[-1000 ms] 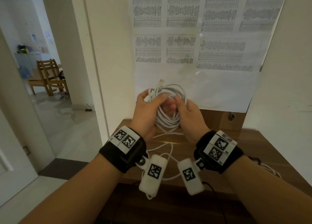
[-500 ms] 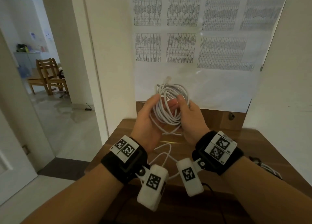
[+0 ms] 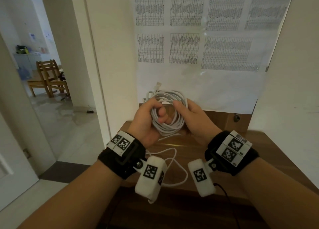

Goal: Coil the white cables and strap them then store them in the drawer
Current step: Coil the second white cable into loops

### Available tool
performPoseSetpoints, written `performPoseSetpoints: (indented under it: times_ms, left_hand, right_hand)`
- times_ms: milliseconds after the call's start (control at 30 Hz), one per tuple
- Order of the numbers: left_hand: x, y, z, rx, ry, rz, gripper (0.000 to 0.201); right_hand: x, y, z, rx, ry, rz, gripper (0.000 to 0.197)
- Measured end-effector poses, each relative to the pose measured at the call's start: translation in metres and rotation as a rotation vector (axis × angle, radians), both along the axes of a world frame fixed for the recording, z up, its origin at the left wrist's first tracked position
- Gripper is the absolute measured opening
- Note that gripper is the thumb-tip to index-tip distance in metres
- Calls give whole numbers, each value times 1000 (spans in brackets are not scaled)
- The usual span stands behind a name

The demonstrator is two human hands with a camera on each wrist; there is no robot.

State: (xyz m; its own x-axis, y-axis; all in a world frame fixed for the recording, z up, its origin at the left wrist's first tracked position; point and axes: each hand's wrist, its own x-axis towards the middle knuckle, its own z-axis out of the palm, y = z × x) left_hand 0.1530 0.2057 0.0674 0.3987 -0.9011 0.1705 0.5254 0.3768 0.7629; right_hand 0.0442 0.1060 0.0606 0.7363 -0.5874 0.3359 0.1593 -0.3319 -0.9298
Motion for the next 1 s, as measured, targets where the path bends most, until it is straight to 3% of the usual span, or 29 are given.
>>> performPoseSetpoints:
  times_ms: [67, 200, 300, 400, 467, 567, 767, 933, 1000]
  left_hand:
    - [1, 2, 1, -21, -9, -70, 34]
    - [6, 5, 0, -16, -45, -205, 38]
    - [7, 7, 5, -35, -74, -302, 38]
    - [7, 10, 9, -40, -39, -413, 73]
    - [8, 10, 10, -5, -59, -401, 77]
    - [3, 11, 12, 51, -123, -369, 65]
    - [0, 11, 9, -23, -100, -362, 57]
    - [17, 19, 29, -35, -66, -232, 53]
    - [28, 26, 39, -54, -54, -235, 55]
  right_hand:
    - [0, -1, 2, 46, 2, 26, 42]
    - [-3, -1, 5, -39, 20, 27, 31]
    - [-4, -1, 7, -75, 5, -24, 39]
    - [-7, -2, 7, -124, -22, -59, 47]
    - [-9, -2, 9, -151, -11, -38, 49]
    - [-12, -5, 11, -146, 19, -16, 43]
    - [-12, -5, 16, -262, 19, -35, 46]
    - [-25, -21, 10, -422, 215, 51, 71]
    - [-31, -29, 5, -400, 273, 65, 56]
